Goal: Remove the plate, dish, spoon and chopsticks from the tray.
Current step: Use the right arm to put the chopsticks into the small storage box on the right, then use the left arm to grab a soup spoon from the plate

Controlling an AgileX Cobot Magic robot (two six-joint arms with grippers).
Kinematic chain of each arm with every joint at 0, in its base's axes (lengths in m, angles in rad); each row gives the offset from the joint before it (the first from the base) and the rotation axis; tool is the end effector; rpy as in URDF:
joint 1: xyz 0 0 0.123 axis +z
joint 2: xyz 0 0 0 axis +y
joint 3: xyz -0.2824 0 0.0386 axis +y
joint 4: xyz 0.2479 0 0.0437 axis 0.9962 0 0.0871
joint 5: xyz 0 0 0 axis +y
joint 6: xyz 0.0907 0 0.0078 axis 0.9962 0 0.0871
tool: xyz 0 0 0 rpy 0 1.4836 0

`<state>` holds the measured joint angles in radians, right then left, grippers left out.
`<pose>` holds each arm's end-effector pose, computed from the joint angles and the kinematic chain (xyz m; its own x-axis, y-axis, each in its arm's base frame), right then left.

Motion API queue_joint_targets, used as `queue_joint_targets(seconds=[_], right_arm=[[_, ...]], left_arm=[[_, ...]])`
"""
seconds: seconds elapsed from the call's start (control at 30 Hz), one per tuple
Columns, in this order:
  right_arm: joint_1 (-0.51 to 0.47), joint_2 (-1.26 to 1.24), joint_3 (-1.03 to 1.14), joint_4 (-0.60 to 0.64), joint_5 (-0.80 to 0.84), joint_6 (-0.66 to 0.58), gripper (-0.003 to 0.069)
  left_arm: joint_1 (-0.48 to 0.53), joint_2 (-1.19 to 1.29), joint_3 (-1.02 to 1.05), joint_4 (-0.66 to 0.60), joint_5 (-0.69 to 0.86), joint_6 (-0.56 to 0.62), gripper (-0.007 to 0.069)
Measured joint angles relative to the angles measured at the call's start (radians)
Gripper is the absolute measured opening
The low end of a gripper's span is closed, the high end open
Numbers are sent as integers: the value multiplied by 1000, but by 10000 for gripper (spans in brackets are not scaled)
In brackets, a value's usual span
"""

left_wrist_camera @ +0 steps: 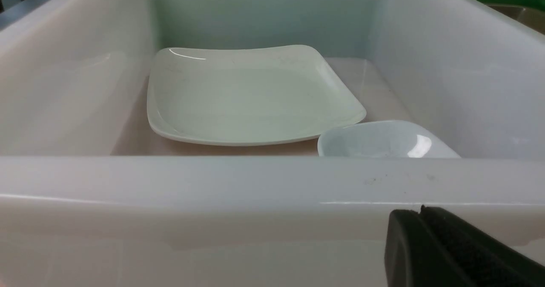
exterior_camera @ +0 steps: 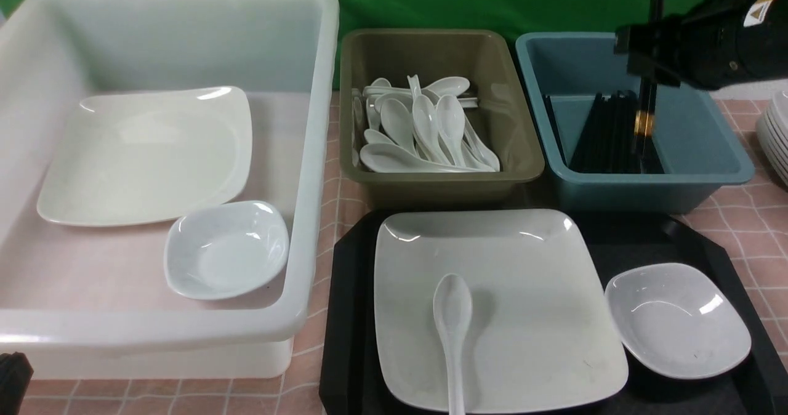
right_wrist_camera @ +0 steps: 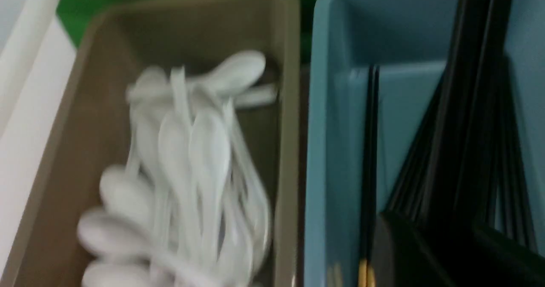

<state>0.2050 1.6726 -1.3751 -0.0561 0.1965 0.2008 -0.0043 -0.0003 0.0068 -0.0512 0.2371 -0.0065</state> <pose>0.3923 0.0805 0.3330 -0.4112 0.0629 -0.9094 -0.1354 0.9823 0.1291 0.0557 -0.0013 0.1893 -0.1561 -0.0556 -0.9862 0.0074 0.9983 -0.0574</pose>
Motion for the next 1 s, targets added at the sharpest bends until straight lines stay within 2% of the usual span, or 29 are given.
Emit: queue_joint_targets(seconds=[0.07, 0.1, 0.17, 0.3, 0.43, 0.53, 0.6, 0.67, 0.73, 0.83, 0.93, 1.0], right_arm=[[-12, 35, -6, 0, -67, 0, 165], [-27, 98, -10, 0, -182, 0, 165], [-38, 165, -11, 0, -292, 0, 165], [-48, 298, -11, 0, -420, 1, 185], [-51, 357, -11, 0, -453, 1, 260], [-51, 390, -11, 0, -453, 1, 356], [-51, 389, -11, 0, -425, 16, 389], [-51, 373, -11, 0, -373, 30, 390], [-51, 329, -11, 0, -290, 32, 360], [-51, 219, -11, 0, -129, 23, 241], [-51, 59, -11, 1, 82, -11, 80], [-51, -45, -12, 2, 252, -33, 30]], left_arm=[[0, 0, 0, 0, 0, 0, 4], [0, 0, 0, 0, 0, 0, 4], [0, 0, 0, 0, 0, 0, 4], [0, 0, 0, 0, 0, 0, 4], [0, 0, 0, 0, 0, 0, 4], [0, 0, 0, 0, 0, 0, 4], [0, 0, 0, 0, 0, -1, 4], [0, 0, 0, 0, 0, -1, 4], [0, 0, 0, 0, 0, -1, 4], [0, 0, 0, 0, 0, -1, 4], [0, 0, 0, 0, 0, -1, 4], [0, 0, 0, 0, 0, -1, 4]])
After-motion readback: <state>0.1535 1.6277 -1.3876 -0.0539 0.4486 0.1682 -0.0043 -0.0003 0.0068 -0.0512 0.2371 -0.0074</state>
